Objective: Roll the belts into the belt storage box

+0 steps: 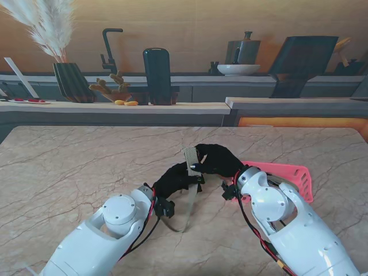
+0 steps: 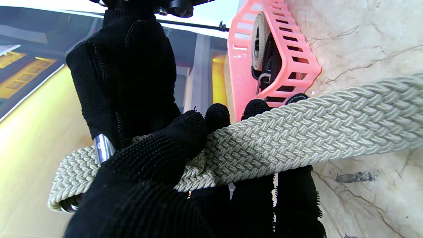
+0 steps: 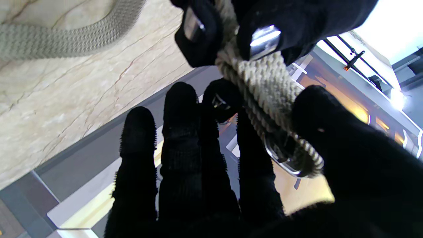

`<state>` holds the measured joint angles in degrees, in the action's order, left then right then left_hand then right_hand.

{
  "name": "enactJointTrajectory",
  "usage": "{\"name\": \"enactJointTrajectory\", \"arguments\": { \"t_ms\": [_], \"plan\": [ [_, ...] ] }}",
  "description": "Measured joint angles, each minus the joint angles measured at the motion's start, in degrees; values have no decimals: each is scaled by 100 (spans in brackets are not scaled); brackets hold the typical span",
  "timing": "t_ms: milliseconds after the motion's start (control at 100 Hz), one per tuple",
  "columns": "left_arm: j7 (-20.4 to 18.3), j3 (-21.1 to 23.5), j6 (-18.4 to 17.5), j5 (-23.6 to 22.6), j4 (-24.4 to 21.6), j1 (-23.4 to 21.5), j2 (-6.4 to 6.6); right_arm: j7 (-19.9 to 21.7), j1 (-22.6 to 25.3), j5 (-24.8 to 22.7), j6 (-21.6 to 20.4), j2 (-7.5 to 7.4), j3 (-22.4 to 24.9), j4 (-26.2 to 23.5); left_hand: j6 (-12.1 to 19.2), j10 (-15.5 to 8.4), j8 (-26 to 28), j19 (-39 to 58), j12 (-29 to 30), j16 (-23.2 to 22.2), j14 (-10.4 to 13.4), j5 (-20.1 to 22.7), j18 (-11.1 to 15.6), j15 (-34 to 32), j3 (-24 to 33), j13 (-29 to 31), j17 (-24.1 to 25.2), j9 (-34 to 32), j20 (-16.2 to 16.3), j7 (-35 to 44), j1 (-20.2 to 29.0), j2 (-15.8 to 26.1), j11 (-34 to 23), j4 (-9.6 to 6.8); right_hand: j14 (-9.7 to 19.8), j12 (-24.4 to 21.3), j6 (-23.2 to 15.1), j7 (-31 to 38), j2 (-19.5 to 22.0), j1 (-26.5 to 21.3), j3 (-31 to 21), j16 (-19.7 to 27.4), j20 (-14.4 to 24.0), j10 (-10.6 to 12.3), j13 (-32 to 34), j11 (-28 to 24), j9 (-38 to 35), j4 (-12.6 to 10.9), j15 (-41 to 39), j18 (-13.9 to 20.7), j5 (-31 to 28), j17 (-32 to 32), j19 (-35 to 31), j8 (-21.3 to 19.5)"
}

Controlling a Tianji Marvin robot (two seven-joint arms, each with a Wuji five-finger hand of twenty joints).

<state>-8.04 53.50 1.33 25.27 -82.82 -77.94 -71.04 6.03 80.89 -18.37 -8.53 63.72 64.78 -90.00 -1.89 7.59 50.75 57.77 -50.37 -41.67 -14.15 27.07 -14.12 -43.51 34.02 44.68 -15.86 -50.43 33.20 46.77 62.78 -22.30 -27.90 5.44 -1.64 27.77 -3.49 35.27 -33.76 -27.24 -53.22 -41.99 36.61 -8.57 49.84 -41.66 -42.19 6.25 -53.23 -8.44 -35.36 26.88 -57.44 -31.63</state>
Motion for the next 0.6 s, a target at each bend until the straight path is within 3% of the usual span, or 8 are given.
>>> {"name": "enactJointTrajectory", "arguments": {
  "t_ms": [90,190,270,300,420,490,550,600],
  "plan": [
    [-30,-2,4,0,4,8,6,136,-27,112,59,-2,-7,2,0,0,1,0,0,3,-1,0,-2,0,0,0,0,0,-1,0,0,0,0,-1,0,0,-152,224,-51,-92,-52,-73,61,73,58,0,-198,5,-72,0,-151,61,-61,93],
    [-49,-3,17,0,4,10,12,218,-73,118,114,-14,-40,15,0,0,2,0,0,8,-1,62,-3,0,0,0,3,0,-2,0,0,0,0,-1,-20,0,-411,857,-232,-434,10,-126,73,146,312,24,-605,570,-155,0,-154,145,-156,782],
    [-79,-3,35,8,4,8,19,242,-121,148,135,-22,-72,39,0,13,2,0,0,19,-9,133,-3,0,0,0,13,0,-3,0,1,0,0,-1,-77,-13,-578,1302,-312,-707,288,-157,98,140,508,153,-1051,585,-282,0,-379,225,-242,1271],
    [-88,-3,40,13,4,5,20,231,-139,158,138,-22,-85,53,0,15,2,0,0,25,-17,133,-4,0,0,0,14,0,-3,0,1,0,-1,-1,-115,-48,-596,1327,-315,-777,400,-194,125,135,587,239,-1240,699,-333,0,-510,290,-290,1373],
    [-57,7,46,16,-19,-3,18,-90,-157,113,104,3,-144,103,25,15,-98,0,3,76,-45,135,-18,0,1,0,57,0,-6,-11,1,0,2,-3,-191,-195,-625,1338,-525,-827,534,-204,130,178,766,447,-1738,701,-350,-3,-872,348,-396,1668],
    [-15,22,42,26,-40,-6,9,-286,-127,-96,-42,37,-125,108,74,14,-408,-2,-53,112,-47,142,-19,121,40,-6,105,-126,-42,-26,-12,-127,528,-15,-203,-246,-626,1339,-611,-827,528,-204,130,188,786,544,-1847,705,-352,-3,-968,357,-430,1755],
    [-21,28,5,29,-41,-6,8,-352,-70,-297,-202,64,-47,74,290,-12,-704,-64,17,200,-49,205,-22,282,164,-82,161,-134,-63,-133,-319,-176,802,-15,-206,-263,-626,1343,-611,-825,477,-204,130,189,790,600,-1855,793,-352,-4,-982,380,-431,1809],
    [-39,31,-80,29,-35,-6,8,-416,-10,-400,-330,74,31,7,475,-13,-889,-145,402,335,-82,247,-23,487,177,-162,225,-111,-63,-234,-629,-201,762,-15,-206,-307,-626,1349,-611,-825,458,-204,130,189,791,643,-1856,815,-352,-4,-995,397,-431,1809]
  ]
}}
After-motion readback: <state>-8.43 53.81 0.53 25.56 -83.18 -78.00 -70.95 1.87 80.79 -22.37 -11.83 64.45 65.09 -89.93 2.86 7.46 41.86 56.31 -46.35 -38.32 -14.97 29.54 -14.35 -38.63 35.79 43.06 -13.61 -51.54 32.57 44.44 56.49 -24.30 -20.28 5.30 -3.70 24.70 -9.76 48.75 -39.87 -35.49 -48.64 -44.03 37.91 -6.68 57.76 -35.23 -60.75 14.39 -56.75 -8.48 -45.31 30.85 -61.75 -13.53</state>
